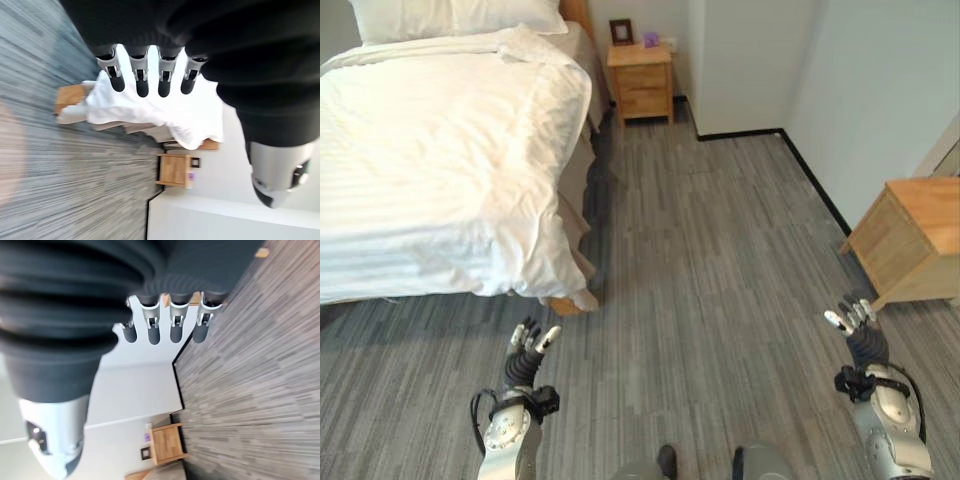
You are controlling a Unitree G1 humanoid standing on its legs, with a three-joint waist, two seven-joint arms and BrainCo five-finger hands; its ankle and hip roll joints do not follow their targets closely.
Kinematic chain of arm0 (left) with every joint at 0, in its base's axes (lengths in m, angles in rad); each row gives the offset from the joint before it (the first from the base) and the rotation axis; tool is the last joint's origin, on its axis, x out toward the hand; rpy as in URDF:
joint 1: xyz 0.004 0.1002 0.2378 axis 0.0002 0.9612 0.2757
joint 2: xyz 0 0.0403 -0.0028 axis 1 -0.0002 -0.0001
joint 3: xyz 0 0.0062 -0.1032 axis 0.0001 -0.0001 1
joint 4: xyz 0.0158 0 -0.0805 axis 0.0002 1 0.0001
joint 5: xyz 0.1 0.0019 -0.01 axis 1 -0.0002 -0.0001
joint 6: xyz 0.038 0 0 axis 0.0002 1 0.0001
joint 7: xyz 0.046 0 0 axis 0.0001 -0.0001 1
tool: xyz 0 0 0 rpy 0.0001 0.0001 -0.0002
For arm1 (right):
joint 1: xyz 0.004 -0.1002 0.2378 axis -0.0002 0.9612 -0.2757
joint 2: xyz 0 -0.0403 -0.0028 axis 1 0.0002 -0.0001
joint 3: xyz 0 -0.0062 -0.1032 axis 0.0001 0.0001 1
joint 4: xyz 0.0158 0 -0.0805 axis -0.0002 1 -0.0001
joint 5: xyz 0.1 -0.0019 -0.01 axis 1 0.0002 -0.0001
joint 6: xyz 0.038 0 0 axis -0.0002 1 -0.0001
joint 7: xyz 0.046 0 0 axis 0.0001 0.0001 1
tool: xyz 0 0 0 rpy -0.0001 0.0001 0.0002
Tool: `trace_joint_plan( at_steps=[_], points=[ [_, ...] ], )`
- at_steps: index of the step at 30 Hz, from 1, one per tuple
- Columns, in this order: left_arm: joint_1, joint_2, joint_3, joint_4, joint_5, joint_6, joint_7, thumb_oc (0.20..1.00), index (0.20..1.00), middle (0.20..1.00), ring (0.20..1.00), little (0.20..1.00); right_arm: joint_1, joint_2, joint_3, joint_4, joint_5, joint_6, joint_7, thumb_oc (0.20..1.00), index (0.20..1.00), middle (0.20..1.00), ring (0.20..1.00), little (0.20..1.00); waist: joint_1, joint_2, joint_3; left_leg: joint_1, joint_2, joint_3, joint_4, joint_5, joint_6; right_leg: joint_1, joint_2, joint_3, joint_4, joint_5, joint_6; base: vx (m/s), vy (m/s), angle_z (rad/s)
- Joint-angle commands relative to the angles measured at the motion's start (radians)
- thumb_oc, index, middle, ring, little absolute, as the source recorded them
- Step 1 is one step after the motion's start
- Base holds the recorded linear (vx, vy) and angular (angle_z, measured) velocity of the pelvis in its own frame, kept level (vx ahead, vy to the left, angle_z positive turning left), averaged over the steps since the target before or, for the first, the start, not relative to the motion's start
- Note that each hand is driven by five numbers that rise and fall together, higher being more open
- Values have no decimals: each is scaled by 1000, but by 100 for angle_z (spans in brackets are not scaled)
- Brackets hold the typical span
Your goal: Making the bed.
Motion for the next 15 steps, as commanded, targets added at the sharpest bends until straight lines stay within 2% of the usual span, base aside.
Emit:
trace_joint_plan(
  at_steps=[1, 2, 4, 5, 6, 7, 8, 9, 10, 11, 12, 13, 14, 15],
  points=[
    [-75, 55, 40, -38, -58, -96, 36, 1000, 1000, 1000, 1000, 1000, -22, -37, -34, 6, 24, -67, -20, 1000, 1000, 1000, 1000, 1000, -71, 5, -6, 144, 33, -102, 2, -126, -46, -7, 38, -5, -337, 208, 17, 608, -152, 38],
    [-84, 58, 48, -32, -72, -102, 40, 1000, 1000, 1000, 1000, 1000, -17, -40, -36, 7, 26, -70, -26, 1000, 1000, 1000, 1000, 1000, -92, 2, -4, 174, 43, -118, -7, -142, -60, -15, 57, 10, -434, 226, 25, 354, -116, 85],
    [-97, 70, 62, -32, -70, -114, 60, 1000, 1000, 1000, 1000, 1000, -5, -40, -43, 12, 29, -73, -36, 1000, 1000, 1000, 1000, 1000, -125, -4, -3, 230, 69, -144, -18, -166, -84, -48, 64, 18, -557, 273, 45, 443, -161, 92],
    [-97, 69, 62, -32, -70, -115, 60, 1000, 1000, 1000, 1000, 1000, -5, -40, -43, 12, 29, -73, -36, 1000, 1000, 1000, 1000, 1000, -129, 3, -2, 233, 77, -147, -21, -167, -86, -40, 69, 10, -568, 277, 44, 512, -214, -8],
    [-96, 70, 56, -49, -59, -123, 72, 1000, 1000, 1000, 1000, 1000, 0, -42, -49, 17, 26, -71, -38, 1000, 1000, 1000, 1000, 1000, -142, 0, -10, 263, 95, -155, -4, -170, -101, -49, 61, -18, -580, 309, 51, 472, -226, -28],
    [-83, 63, 57, -61, -53, -119, 66, 1000, 1000, 1000, 1000, 1000, 5, -42, -52, 11, 30, -67, -32, 1000, 1000, 1000, 1000, 1000, -145, -4, -22, 252, 98, -165, 42, -135, -121, -29, 52, -36, -576, 308, 38, 482, -219, 10],
    [-81, 63, 57, -62, -53, -119, 66, 1000, 1000, 1000, 1000, 1000, 6, -42, -51, 10, 30, -66, -32, 1000, 1000, 1000, 1000, 1000, -146, 3, -24, 254, 106, -165, 45, -142, -120, -26, 58, -40, -576, 301, 40, 522, -211, 54],
    [-60, 53, 66, -61, -64, -122, 53, 1000, 1000, 1000, 1000, 1000, -2, -53, -41, 43, 47, -73, -22, 1000, 1000, 1000, 1000, 1000, -148, 13, -36, 225, 133, -154, 227, 9, -159, 3, 87, -39, -516, 276, -1, 562, -260, 40],
    [-55, 45, 71, -51, -93, -117, 54, 1000, 1000, 1000, 1000, 1000, -4, -64, -37, 31, 63, -70, -12, 1000, 1000, 1000, 1000, 1000, -141, 3, -34, 162, 145, -136, 401, 120, -172, 39, 91, -40, -504, 253, -31, 764, -413, 30],
    [-53, 43, 82, -52, -113, -116, 63, 1000, 1000, 1000, 1000, 1000, -9, -68, -37, 32, 99, -75, -16, 1000, 1000, 1000, 1000, 1000, -128, -1, -26, 94, 151, -119, 561, 154, -168, 87, 106, -45, -504, 228, -55, 583, -434, 22],
    [-54, 43, 87, -61, -132, -119, 56, 1000, 1000, 1000, 1000, 1000, -16, -64, -40, 35, 138, -86, -14, 1000, 1000, 1000, 1000, 1000, -114, -18, -16, 25, 150, -99, 688, 157, -150, 133, 109, -48, -517, 205, -78, 385, -303, 24],
    [-55, 44, 87, -61, -132, -119, 56, 1000, 1000, 1000, 1000, 1000, -17, -64, -40, 36, 139, -87, -13, 1000, 1000, 1000, 1000, 1000, -117, -23, -18, 17, 145, -102, 691, 160, -150, 130, 104, -50, -519, 209, -78, 379, -349, 4],
    [-51, 53, 89, -72, -138, -123, 53, 1000, 1000, 1000, 1000, 1000, -28, -71, -40, 53, 157, -93, -9, 1000, 1000, 1000, 1000, 1000, -88, -39, 2, -53, 151, -71, 785, 146, -131, 181, 110, -47, -522, 170, -100, 350, -314, -33],
    [-56, 56, 90, -74, -137, -125, 64, 1000, 1000, 1000, 1000, 1000, -38, -81, -39, 71, 142, -91, -37, 1000, 1000, 1000, 1000, 1000, -57, -52, 22, -138, 130, -46, 832, 110, -123, 230, 107, -39, -531, 151, -102, 681, -427, -25]
  ],
)
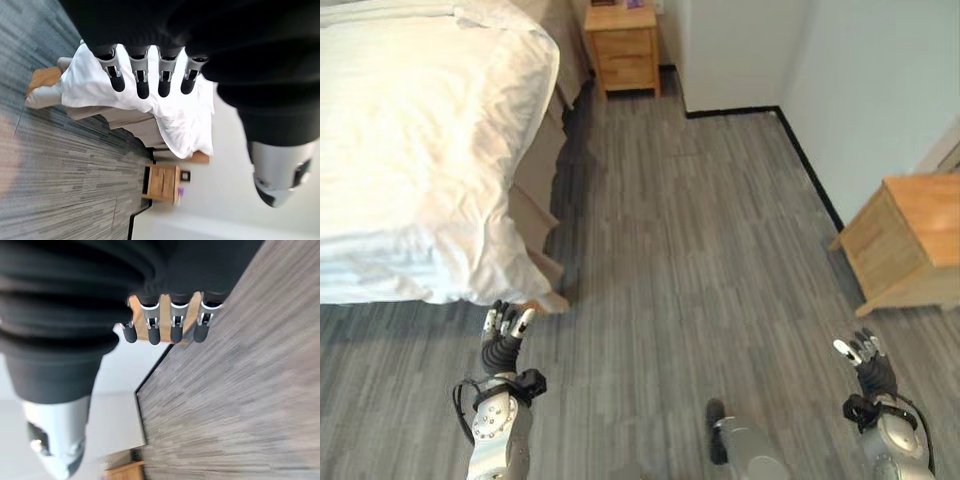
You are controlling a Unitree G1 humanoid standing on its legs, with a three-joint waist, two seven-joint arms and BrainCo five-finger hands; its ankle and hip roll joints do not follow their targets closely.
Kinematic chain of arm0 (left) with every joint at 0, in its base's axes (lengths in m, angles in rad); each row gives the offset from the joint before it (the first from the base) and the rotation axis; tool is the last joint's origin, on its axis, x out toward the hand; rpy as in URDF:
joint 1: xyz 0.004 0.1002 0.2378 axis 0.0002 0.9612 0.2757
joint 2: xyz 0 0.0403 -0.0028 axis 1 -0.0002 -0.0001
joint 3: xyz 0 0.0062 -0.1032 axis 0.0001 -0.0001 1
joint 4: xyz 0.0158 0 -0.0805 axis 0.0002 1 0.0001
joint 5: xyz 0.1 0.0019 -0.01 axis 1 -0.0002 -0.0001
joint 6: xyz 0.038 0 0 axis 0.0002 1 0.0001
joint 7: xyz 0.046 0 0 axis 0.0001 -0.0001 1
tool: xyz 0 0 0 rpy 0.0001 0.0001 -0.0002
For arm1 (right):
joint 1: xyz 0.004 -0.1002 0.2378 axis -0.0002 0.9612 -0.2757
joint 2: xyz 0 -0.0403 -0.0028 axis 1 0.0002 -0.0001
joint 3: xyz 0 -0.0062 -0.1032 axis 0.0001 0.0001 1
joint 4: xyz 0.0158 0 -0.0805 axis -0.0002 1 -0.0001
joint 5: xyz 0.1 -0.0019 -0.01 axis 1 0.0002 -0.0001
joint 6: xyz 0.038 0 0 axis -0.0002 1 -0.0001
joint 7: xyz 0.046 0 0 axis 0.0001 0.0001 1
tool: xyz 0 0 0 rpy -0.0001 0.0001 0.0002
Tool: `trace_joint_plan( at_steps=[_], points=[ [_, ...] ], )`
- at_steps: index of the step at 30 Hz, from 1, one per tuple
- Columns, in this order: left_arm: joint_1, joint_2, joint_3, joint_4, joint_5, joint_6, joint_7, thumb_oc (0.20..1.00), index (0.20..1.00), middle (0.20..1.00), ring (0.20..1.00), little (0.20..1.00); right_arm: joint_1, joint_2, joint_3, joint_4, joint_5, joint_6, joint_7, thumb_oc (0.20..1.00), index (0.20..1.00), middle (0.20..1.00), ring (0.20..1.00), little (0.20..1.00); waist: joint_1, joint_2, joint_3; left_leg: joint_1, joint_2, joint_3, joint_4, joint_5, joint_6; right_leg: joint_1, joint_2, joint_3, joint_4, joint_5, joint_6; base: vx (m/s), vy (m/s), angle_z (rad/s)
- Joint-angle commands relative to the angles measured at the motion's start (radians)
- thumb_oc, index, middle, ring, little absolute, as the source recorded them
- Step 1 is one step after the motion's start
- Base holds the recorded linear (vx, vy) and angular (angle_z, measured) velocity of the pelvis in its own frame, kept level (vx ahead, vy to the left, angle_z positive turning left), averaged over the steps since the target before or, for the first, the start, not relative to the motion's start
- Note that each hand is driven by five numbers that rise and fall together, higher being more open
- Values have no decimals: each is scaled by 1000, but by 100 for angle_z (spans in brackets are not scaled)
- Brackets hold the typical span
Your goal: Making the bed.
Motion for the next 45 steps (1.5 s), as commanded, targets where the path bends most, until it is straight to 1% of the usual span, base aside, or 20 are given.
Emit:
trace_joint_plan(
  at_steps=[1, 5, 6, 8, 9, 13, 15, 16, 19, 20, 22, 25, 26, 28, 30, 33, 35, 38, 42, 45],
  points=[
    [-51, 61, 46, -47, -88, -70, 12, 1000, 1000, 1000, 1000, 1000, -75, -80, 16, -36, 71, -75, -42, 1000, 1000, 1000, 1000, 1000, 55, -33, 25, 64, -33, 121, -119, -33, 36, 170, -44, 48, -227, 104, 109, 668, -252, -12],
    [-46, 46, 29, -4, -100, -71, 18, 1000, 1000, 1000, 1000, 1000, -91, -91, 30, -55, 74, -75, -22, 1000, 1000, 1000, 1000, 1000, 122, -22, 7, -41, -82, 141, -515, -19, 36, 281, -22, 87, -276, 54, 119, 649, -39, -27],
    [-37, 40, 20, -7, -102, -74, 18, 1000, 1000, 1000, 1000, 1000, -92, -95, 45, -53, 57, -74, -22, 1000, 1000, 1000, 1000, 1000, 147, -15, -1, -35, -113, 130, -675, 22, 35, 312, -10, 106, -282, 35, 120, 441, 33, -46],
    [-31, 37, 20, -3, -102, -73, 14, 1000, 1000, 1000, 1000, 1000, -98, -95, 57, -48, 48, -70, -18, 1000, 1000, 1000, 1000, 1000, 169, -3, -13, -28, -129, 97, -767, 49, 33, 345, 8, 121, -290, 21, 121, 577, 25, -45],
    [-12, 26, 21, -15, -87, -70, 5, 1000, 1000, 1000, 1000, 1000, -110, -93, 66, -43, 19, -63, -7, 1000, 1000, 1000, 1000, 1000, 202, -2, -35, -30, -146, 81, -918, 119, 15, 430, 21, 149, -313, -12, 122, 880, 26, -26],
    [22, 19, 42, -34, -66, -61, -18, 1000, 1000, 1000, 1000, 1000, -102, -62, 62, -53, 12, -47, 14, 1000, 1000, 1000, 1000, 1000, 223, -23, -65, -1, -143, 168, -901, 120, 44, 488, 2, 167, -295, -33, 141, 592, 59, -78],
    [21, 19, 55, -36, -74, -59, -2, 1000, 1000, 1000, 1000, 1000, -89, -15, 70, -76, 18, -64, 16, 1000, 1000, 1000, 1000, 1000, 240, -61, -82, 36, -167, 173, -854, 55, 112, 370, -63, 161, 119, 283, 276, 568, 201, -25],
    [12, 21, 65, -33, -89, -62, 7, 1000, 1000, 1000, 1000, 1000, -92, -4, 74, -85, 30, -57, 18, 1000, 1000, 1000, 1000, 1000, 222, -46, -66, 87, -157, 163, -867, 32, 121, 267, -74, 144, 259, 299, 287, 437, 188, -88],
    [-9, 31, 67, -22, -79, -65, 17, 1000, 1000, 1000, 1000, 1000, -110, 10, 99, -76, 36, -57, 34, 1000, 1000, 1000, 1000, 1000, 196, -26, -43, 169, -138, 167, -872, -14, 140, 192, -109, 87, 345, 289, 252, 430, 153, -9],
    [-18, 48, 60, -30, -65, -57, 8, 1000, 1000, 1000, 1000, 1000, -100, -2, 111, -92, -27, -32, 29, 1000, 1000, 1000, 1000, 1000, 175, 5, -49, 256, -114, 158, -892, -53, 151, 102, -160, 10, 363, 243, 216, 558, 111, 7],
    [-24, 47, 44, -26, -74, -55, -11, 1000, 1000, 1000, 1000, 1000, -85, -9, 88, -100, -19, -27, 35, 1000, 1000, 1000, 1000, 1000, 131, 13, -42, 340, -121, 115, -902, -80, 141, 37, -159, -20, 278, 166, 197, 676, 57, 12],
    [-38, 47, 27, -12, -80, -53, -18, 1000, 1000, 1000, 1000, 1000, -76, -12, 68, -101, -3, -31, 32, 1000, 1000, 1000, 1000, 1000, 96, 11, -40, 377, -132, 83, -899, -113, 130, 10, -130, -6, 170, 153, 198, 475, -79, 54],
    [-43, 35, 18, -6, -89, -50, -32, 1000, 1000, 1000, 1000, 1000, -45, -8, 50, -112, 6, -36, 41, 1000, 1000, 1000, 1000, 1000, 60, -8, -49, 434, -148, 23, -910, -150, 109, 16, -91, 62, -73, 161, 215, 595, -175, 89],
    [-56, 36, 10, -2, -81, -46, -52, 1000, 1000, 1000, 1000, 1000, -5, -6, 33, -120, 12, -36, 56, 1000, 1000, 1000, 1000, 1000, 21, -28, -63, 474, -153, -38, -923, -166, 94, -7, -56, 190, -229, 201, 243, 575, -166, 102],
    [-52, 28, 1, -11, -69, -47, -63, 1000, 1000, 1000, 1000, 1000, 21, -8, 21, -144, 27, -38, 72, 1000, 1000, 1000, 1000, 1000, 6, -32, -75, 513, -141, -66, -925, -177, 80, -2, -51, 160, -272, 251, 254, 441, -163, 122],
    [-50, 12, -27, -10, -56, -42, -79, 1000, 1000, 1000, 1000, 1000, 20, -12, 13, -135, 42, -46, 80, 1000, 1000, 1000, 1000, 1000, -4, -25, -97, 513, -114, -73, -864, -175, 54, 23, -53, 122, -228, 230, 223, 395, -178, 79],
    [-70, 2, -39, -14, -81, -42, -83, 1000, 1000, 1000, 1000, 1000, 6, -35, 0, -128, 44, -60, 64, 1000, 1000, 1000, 1000, 1000, -8, -17, -89, 433, -85, -22, -628, -102, 0, 59, -54, 96, -216, 208, 197, 312, -174, 19],
    [-68, -8, -47, -25, -101, -41, -89, 1000, 1000, 1000, 1000, 1000, -27, -47, 14, -121, 75, -70, 57, 1000, 1000, 1000, 1000, 1000, 7, -34, -63, 312, -64, 62, -428, -66, 3, 147, -46, 65, -265, 183, 168, 176, -128, 32],
    [-73, -5, -55, -26, -107, -31, -98, 1000, 1000, 1000, 1000, 1000, -10, -64, -2, -150, 22, -65, 29, 1000, 1000, 1000, 1000, 1000, 20, -43, -57, 234, 15, 207, -548, -84, 20, 223, -65, 55, -292, 138, 158, 262, -66, 1],
    [-90, -18, -69, -16, -101, -38, -112, 1000, 1000, 1000, 1000, 1000, 22, -78, -22, -232, -13, -83, 71, 1000, 1000, 1000, 1000, 1000, 8, -25, -60, 209, 18, 269, -718, -80, 11, 249, -77, 36, -301, 105, 164, 195, 92, 15]
  ],
)
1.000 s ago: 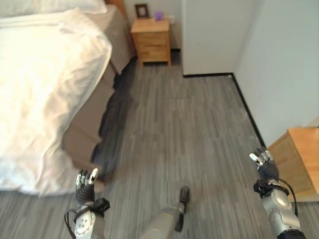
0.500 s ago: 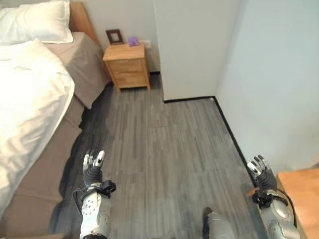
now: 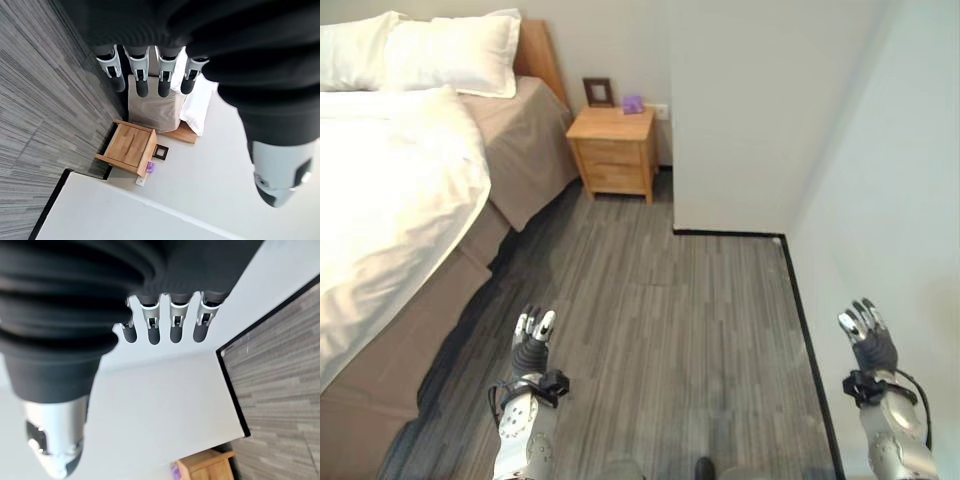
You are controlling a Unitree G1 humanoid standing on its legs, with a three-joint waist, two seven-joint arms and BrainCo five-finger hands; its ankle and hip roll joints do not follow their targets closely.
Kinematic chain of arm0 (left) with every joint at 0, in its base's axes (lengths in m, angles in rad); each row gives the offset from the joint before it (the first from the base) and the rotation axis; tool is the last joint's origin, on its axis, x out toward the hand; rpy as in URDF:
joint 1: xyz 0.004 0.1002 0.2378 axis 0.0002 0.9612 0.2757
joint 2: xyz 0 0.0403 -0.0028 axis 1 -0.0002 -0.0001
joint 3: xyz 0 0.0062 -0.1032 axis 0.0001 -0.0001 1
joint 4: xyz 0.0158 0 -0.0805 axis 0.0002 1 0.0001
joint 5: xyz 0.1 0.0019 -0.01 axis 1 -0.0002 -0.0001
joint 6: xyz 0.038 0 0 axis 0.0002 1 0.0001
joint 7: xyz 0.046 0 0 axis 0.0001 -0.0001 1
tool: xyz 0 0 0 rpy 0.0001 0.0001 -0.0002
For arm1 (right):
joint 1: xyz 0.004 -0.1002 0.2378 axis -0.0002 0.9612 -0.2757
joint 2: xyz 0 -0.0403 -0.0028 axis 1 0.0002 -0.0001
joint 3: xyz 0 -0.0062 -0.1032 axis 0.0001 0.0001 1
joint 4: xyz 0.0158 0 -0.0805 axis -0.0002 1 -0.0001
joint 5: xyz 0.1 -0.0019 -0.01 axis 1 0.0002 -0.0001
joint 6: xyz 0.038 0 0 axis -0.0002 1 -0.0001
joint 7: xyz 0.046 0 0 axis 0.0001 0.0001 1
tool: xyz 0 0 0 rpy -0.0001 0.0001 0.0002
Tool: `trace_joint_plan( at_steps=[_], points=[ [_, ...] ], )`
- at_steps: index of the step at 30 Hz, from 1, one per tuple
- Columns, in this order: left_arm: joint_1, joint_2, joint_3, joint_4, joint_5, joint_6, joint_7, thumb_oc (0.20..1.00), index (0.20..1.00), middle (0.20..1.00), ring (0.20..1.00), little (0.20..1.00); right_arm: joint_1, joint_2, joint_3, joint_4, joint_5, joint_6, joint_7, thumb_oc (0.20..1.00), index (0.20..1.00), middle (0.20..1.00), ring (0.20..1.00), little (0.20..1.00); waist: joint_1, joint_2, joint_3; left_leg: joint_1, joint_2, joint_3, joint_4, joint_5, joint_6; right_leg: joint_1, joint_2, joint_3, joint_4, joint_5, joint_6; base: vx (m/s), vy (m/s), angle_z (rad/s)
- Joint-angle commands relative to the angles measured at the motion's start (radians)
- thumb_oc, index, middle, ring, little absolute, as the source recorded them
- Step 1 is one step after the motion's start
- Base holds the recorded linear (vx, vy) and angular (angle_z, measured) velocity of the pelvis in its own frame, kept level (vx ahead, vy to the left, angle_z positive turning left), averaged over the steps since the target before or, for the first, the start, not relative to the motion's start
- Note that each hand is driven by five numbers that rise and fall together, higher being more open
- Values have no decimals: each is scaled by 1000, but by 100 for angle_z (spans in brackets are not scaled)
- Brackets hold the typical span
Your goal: Making the bed.
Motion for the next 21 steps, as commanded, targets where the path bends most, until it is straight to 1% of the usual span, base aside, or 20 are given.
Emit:
trace_joint_plan(
  at_steps=[1, 3, 4, 6, 7, 8, 9, 10, 11, 12, 13, 14, 15, 16, 17, 19, 20, 21],
  points=[
    [-38, 29, -10, -43, -12, -45, -34, 1000, 1000, 1000, 1000, 1000, 28, -65, -47, -151, -29, -83, 71, 1000, 1000, 1000, 1000, 1000, -23, 16, -8, 44, -28, 32, -209, 108, 9, 1, -89, -12, -11, -13, 168, 200, 113, 47],
    [-31, 27, -11, -41, -11, -45, -45, 1000, 1000, 1000, 1000, 1000, 43, -74, -44, -183, -25, -84, 104, 1000, 1000, 1000, 1000, 1000, -16, 19, -8, 15, -44, 12, -239, 142, -2, 24, -92, -12, -14, -25, 170, 174, 68, 34],
    [-31, 27, -11, -41, -11, -45, -46, 1000, 1000, 1000, 1000, 1000, 44, -73, -44, -183, -24, -84, 104, 1000, 1000, 1000, 1000, 1000, -17, 18, -8, 15, -46, 11, -239, 142, -2, 24, -93, -13, -14, -26, 171, 158, 36, 12],
    [-23, 32, -6, -40, -11, -46, -61, 1000, 1000, 1000, 1000, 1000, 44, -100, -21, -249, -22, -79, 163, 1000, 1000, 1000, 1000, 1000, -11, 16, -10, 7, -58, 35, -255, 157, -2, 39, -91, -15, -9, -33, 175, 223, 79, 3],
    [-13, 40, 0, -42, -3, -50, -69, 1000, 1000, 1000, 1000, 1000, 36, -130, 15, -281, -20, -59, 218, 1000, 1000, 1000, 1000, 1000, 2, 15, -21, 35, -72, 23, -280, 143, 10, 37, -89, -3, 1, -42, 178, 206, 100, -4],
    [-13, 40, 1, -41, -3, -51, -69, 1000, 1000, 1000, 1000, 1000, 35, -130, 16, -279, -19, -60, 219, 1000, 1000, 1000, 1000, 1000, 1, 15, -20, 37, -73, 24, -281, 143, 10, 37, -90, -3, 2, -43, 178, 284, 187, -4],
    [-6, 43, 3, -52, 1, -57, -70, 1000, 1000, 1000, 1000, 1000, 7, -155, 63, -293, -31, -46, 248, 1000, 1000, 1000, 1000, 1000, 17, 13, -31, 66, -82, 6, -327, 134, 22, 34, -95, -1, 13, -43, 185, 146, 111, -17],
    [-5, 43, 4, -52, 1, -57, -70, 1000, 1000, 1000, 1000, 1000, 5, -156, 64, -291, -31, -47, 249, 1000, 1000, 1000, 1000, 1000, 17, 13, -30, 69, -83, 8, -329, 135, 22, 34, -96, 0, 14, -43, 186, 206, 165, -20],
    [-10, 48, 4, -49, 2, -55, -65, 1000, 1000, 1000, 1000, 1000, -16, -159, 84, -283, -43, -41, 241, 1000, 1000, 1000, 1000, 1000, 27, 9, -35, 85, -87, 24, -338, 122, 34, 30, -107, -11, 43, -41, 200, 145, 182, -15],
    [-11, 58, 8, -62, -1, -54, -63, 1000, 1000, 1000, 1000, 1000, -43, -142, 121, -282, -52, -34, 235, 1000, 1000, 1000, 1000, 1000, 37, 15, -31, 114, -95, 44, -356, 105, 56, -21, -121, -16, 173, -31, 225, 165, 239, -2],
    [-24, 71, 5, -58, 5, -60, -52, 1000, 1000, 1000, 1000, 1000, -66, -132, 153, -280, -51, -34, 239, 1000, 1000, 1000, 1000, 1000, 38, 19, -21, 125, -97, 44, -355, 101, 65, -70, -131, -14, 257, 0, 244, 100, 187, -9],
    [-25, 71, 6, -57, 5, -60, -52, 1000, 1000, 1000, 1000, 1000, -68, -131, 154, -278, -51, -35, 239, 1000, 1000, 1000, 1000, 1000, 38, 17, -21, 123, -98, 46, -355, 101, 66, -76, -133, -12, 264, -4, 245, 48, 103, -22],
    [-40, 81, 1, -51, 15, -61, -43, 1000, 1000, 1000, 1000, 1000, -86, -125, 178, -275, -60, -31, 239, 1000, 1000, 1000, 1000, 1000, 39, 20, -12, 132, -102, 36, -360, 100, 71, -106, -136, -8, 314, 17, 254, 184, 87, -1],
    [-51, 93, -16, -57, 26, -59, -46, 1000, 1000, 1000, 1000, 1000, -75, -121, 197, -292, -70, -16, 256, 1000, 1000, 1000, 1000, 1000, 28, 28, 5, 175, -103, -2, -388, 95, 75, -162, -124, 19, 343, 41, 242, 254, 85, 11],
    [-49, 91, -20, -55, 29, -58, -50, 1000, 1000, 1000, 1000, 1000, -63, -118, 192, -298, -53, -12, 268, 1000, 1000, 1000, 1000, 1000, 22, 31, 7, 185, -104, -15, -393, 93, 76, -179, -118, 24, 332, 44, 236, 298, 46, 36],
    [-46, 86, -32, -46, 27, -55, -54, 1000, 1000, 1000, 1000, 1000, -46, -113, 195, -298, -34, -5, 286, 1000, 1000, 1000, 1000, 1000, 3, 35, 8, 207, -113, -49, -401, 85, 77, -207, -85, 56, 283, 28, 225, 217, 6, 78],
    [-46, 85, -40, -42, 27, -53, -60, 1000, 1000, 1000, 1000, 1000, -41, -117, 201, -300, -40, -5, 289, 1000, 1000, 1000, 1000, 1000, -7, 34, 11, 217, -119, -73, -398, 79, 78, -218, -61, 88, 257, 21, 219, 153, 0, 78],
    [-46, 85, -40, -42, 27, -53, -60, 1000, 1000, 1000, 1000, 1000, -40, -117, 201, -300, -41, -5, 289, 1000, 1000, 1000, 1000, 1000, -9, 35, 12, 220, -118, -75, -398, 77, 78, -215, -60, 87, 258, 18, 219, 216, -41, 67]
  ],
)
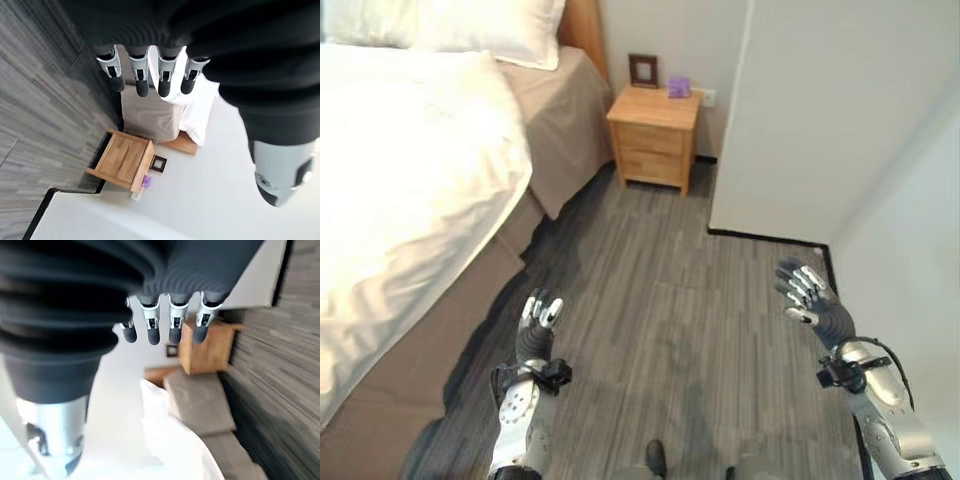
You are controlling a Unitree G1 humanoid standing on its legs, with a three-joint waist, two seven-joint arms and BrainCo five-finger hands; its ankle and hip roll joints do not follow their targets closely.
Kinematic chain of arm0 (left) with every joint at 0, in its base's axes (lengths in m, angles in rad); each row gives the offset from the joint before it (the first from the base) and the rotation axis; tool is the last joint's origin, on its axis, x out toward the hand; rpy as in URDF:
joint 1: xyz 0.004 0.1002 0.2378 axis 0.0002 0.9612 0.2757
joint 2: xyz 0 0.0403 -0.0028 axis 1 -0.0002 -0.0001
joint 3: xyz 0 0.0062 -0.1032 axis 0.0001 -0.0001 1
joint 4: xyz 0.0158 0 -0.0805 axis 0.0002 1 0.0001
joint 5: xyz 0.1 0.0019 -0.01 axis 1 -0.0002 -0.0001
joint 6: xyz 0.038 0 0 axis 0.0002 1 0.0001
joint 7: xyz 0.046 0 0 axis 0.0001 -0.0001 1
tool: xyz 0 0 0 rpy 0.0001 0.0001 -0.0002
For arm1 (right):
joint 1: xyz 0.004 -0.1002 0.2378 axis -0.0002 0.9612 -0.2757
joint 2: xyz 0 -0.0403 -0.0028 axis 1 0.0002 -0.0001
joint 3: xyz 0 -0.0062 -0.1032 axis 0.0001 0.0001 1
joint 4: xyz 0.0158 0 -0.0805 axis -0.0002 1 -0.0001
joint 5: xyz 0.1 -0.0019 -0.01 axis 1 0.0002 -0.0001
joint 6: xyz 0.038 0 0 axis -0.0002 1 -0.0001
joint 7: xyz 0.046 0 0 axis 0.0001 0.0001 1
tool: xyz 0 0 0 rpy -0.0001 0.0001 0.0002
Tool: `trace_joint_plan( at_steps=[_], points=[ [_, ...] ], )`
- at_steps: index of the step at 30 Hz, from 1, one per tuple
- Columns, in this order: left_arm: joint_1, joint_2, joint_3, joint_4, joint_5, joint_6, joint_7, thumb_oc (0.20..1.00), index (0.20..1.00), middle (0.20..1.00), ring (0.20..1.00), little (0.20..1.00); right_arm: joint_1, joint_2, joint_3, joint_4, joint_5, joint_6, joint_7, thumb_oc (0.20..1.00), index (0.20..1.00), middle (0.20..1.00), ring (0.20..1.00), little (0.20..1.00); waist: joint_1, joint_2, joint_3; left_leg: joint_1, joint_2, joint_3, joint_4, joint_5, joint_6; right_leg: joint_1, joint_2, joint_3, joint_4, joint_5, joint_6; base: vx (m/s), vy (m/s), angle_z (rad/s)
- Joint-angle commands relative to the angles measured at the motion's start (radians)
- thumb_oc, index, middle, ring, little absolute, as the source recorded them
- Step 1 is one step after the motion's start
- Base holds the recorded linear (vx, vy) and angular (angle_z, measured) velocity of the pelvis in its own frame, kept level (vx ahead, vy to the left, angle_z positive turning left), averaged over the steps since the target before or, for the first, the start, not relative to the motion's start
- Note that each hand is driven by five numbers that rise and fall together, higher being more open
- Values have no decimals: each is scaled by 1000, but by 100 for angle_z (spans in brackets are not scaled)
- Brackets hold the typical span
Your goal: Making the bed.
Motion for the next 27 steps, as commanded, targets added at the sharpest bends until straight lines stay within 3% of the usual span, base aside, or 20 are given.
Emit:
trace_joint_plan(
  at_steps=[1, 3, 5, 11, 12, 17, 21, 23, 27],
  points=[
    [-3, 53, -3, -35, 23, -47, -20, 1000, 1000, 1000, 1000, 1000, -24, 12, -20, -17, 13, -31, 23, 1000, 1000, 1000, 1000, 1000, -29, -44, -20, 46, 4, -71, 73, -64, -80, 54, 54, 107, -245, 207, -2, 178, -61, 64],
    [1, 48, -9, -46, 37, -50, -24, 1000, 1000, 1000, 1000, 1000, -28, 21, -13, -3, 13, -32, 21, 1000, 1000, 1000, 1000, 1000, -24, -46, -21, 54, 5, -76, 69, -66, -79, 69, 48, 102, -266, 211, 1, 138, -69, 89],
    [35, 33, -12, -69, 40, -52, -39, 1000, 1000, 1000, 1000, 1000, -17, 30, -19, 10, 25, -35, 22, 1000, 1000, 1000, 1000, 1000, -2, -48, -48, 41, -6, -96, 63, -59, -77, 133, 43, 99, -370, 223, -10, 98, -86, 73],
    [86, 21, 1, -88, 25, -37, -45, 1000, 1000, 1000, 1000, 1000, -21, 32, -47, 17, 21, -39, -7, 1000, 1000, 1000, 1000, 1000, 12, -37, -58, 29, -8, -123, 18, -23, -80, 165, 40, 72, -423, 234, -14, 14, -7, 16],
    [108, 44, 61, -165, 117, 39, 20, 1000, 1000, 1000, 1000, 1000, 35, 85, -316, 210, -61, -49, -298, 1000, 1000, 1000, 1000, 1000, -34, 8, -86, 66, 79, 52, 18, -74, -138, 171, 13, -126, -407, 175, -24, -54, 49, 21],
    [127, 52, 76, -163, 125, 40, 16, 1000, 1000, 1000, 1000, 1000, 20, 114, -309, 207, -3, -57, -262, 1000, 1000, 1000, 1000, 1000, -40, 8, -88, 63, 64, 27, -2, -55, -136, 184, 11, -123, -470, 209, -22, -67, 72, 40],
    [160, 36, 104, -153, 110, 42, 9, 1000, 1000, 1000, 1000, 1000, -2, 102, -294, 216, -21, -46, -250, 1000, 1000, 1000, 1000, 1000, -13, -1, -78, 47, 49, 7, 24, -65, -124, 193, -1, -118, -473, 221, -19, -46, 81, -4],
    [174, 34, 113, -145, 114, 46, 18, 1000, 1000, 1000, 1000, 1000, -26, 123, -278, 207, 17, -54, -235, 1000, 1000, 1000, 1000, 1000, 0, -3, -70, 40, 37, 2, 43, -79, -111, 190, -16, -117, -449, 218, -14, -42, 106, 0],
    [145, 53, 105, -146, 130, 44, 13, 1000, 1000, 1000, 1000, 1000, -39, 126, -272, 216, -34, -54, -236, 1000, 1000, 1000, 1000, 1000, 4, 17, -45, 58, 22, -17, 58, -106, -68, 85, -66, -111, -166, 218, 14, -22, 131, 0]
  ],
)
